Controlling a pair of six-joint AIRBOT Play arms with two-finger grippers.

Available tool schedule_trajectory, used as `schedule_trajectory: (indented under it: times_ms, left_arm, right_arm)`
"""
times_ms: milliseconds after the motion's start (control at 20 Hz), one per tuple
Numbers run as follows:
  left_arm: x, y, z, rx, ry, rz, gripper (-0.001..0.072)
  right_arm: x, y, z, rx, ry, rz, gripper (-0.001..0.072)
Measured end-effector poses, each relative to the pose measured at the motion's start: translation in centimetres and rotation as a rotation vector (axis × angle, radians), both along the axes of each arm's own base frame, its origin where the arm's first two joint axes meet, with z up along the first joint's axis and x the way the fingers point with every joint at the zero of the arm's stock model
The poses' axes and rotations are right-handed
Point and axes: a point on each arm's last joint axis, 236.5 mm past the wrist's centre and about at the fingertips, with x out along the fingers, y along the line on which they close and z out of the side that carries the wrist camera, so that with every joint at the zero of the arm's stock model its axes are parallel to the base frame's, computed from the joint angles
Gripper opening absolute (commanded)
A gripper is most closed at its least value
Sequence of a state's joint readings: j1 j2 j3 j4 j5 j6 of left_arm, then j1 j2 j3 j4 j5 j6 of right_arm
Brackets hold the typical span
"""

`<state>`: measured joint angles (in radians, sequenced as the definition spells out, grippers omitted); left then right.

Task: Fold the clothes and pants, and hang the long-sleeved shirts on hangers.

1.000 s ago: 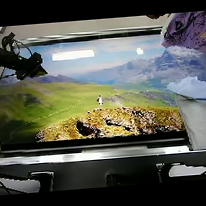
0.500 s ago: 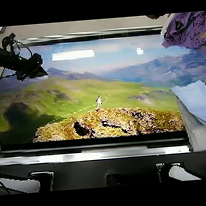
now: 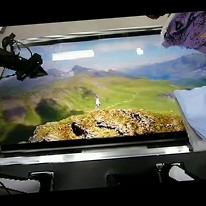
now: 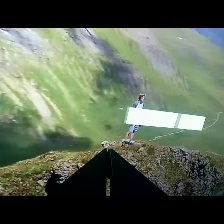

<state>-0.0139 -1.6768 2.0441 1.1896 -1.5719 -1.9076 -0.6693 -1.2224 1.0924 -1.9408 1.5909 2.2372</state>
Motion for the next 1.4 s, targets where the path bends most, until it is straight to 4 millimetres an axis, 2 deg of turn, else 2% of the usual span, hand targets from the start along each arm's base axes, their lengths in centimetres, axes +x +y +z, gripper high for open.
schedule_trajectory:
  times_ms: [200,250,350,400,550,650,700,750,850,900,950,1050,1150,1250,1350,1400]
  left_arm:
    - [0.0,0.0,0.0,0.0,0.0,0.0,0.0018]
    - [0.0,0.0,0.0,0.0,0.0,0.0,0.0018]
    - [0.0,0.0,0.0,0.0,0.0,0.0,0.0018]
    - [0.0,0.0,0.0,0.0,0.0,0.0,0.0018]
    - [0.0,0.0,0.0,0.0,0.0,0.0,0.0017]
    - [0.0,0.1,0.0,0.002,-0.003,-0.004,0.0018]
    - [0.0,0.1,0.1,0.005,-0.007,-0.009,0.0018]
    - [-0.1,0.2,0.3,0.01,-0.013,-0.013,0.0017]
    - [-0.2,0.6,0.8,0.036,-0.037,-0.028,0.0017]
    - [-0.3,0.9,1.2,0.056,-0.055,-0.039,0.0017]
    - [-0.5,1.2,1.8,0.079,-0.079,-0.055,0.0017]
    - [-0.8,1.5,3.4,0.117,-0.142,-0.085,0.0017]
    - [-1.4,1.3,4.9,0.149,-0.199,-0.115,0.0017]
    - [-2.7,1.0,5.4,0.191,-0.23,-0.15,0.0017]
    - [-4.4,0.4,5.1,0.241,-0.24,-0.185,0.0017]
    - [-5.4,0.2,4.8,0.265,-0.242,-0.199,0.0017]
  right_arm:
    - [-0.9,-0.2,-0.2,-0.013,0.033,0.0,0.0047]
    - [-1.0,-0.3,-0.2,-0.016,0.038,0.001,0.0139]
    - [-1.3,-0.5,-0.1,-0.027,0.052,0.003,0.0486]
    - [-1.3,-0.6,-0.1,-0.032,0.053,0.005,0.0538]
    - [-0.8,-1.2,0.1,-0.048,0.037,0.029,0.052]
    - [0.8,-2.0,0.7,-0.07,-0.02,0.063,0.0388]
    - [2.2,-2.4,1.2,-0.079,-0.074,0.091,0.0302]
    - [3.9,-2.5,1.7,-0.078,-0.142,0.126,0.0273]
    - [8.8,-2.1,2.9,-0.058,-0.318,0.238,0.0228]
    - [11.7,-1.2,3.7,-0.044,-0.408,0.32,0.0122]
    - [14.4,0.2,4.4,-0.025,-0.485,0.408,0.0053]
    - [19.5,4.7,5.8,0.025,-0.608,0.626,0.0037]
    - [23.4,11.0,6.8,0.078,-0.679,0.859,0.0037]
    - [25.6,17.5,7.5,0.13,-0.716,1.055,0.0037]
    - [26.2,24.4,8.1,0.185,-0.744,1.237,0.0037]
    - [26.1,27.2,8.5,0.207,-0.755,1.306,0.0037]
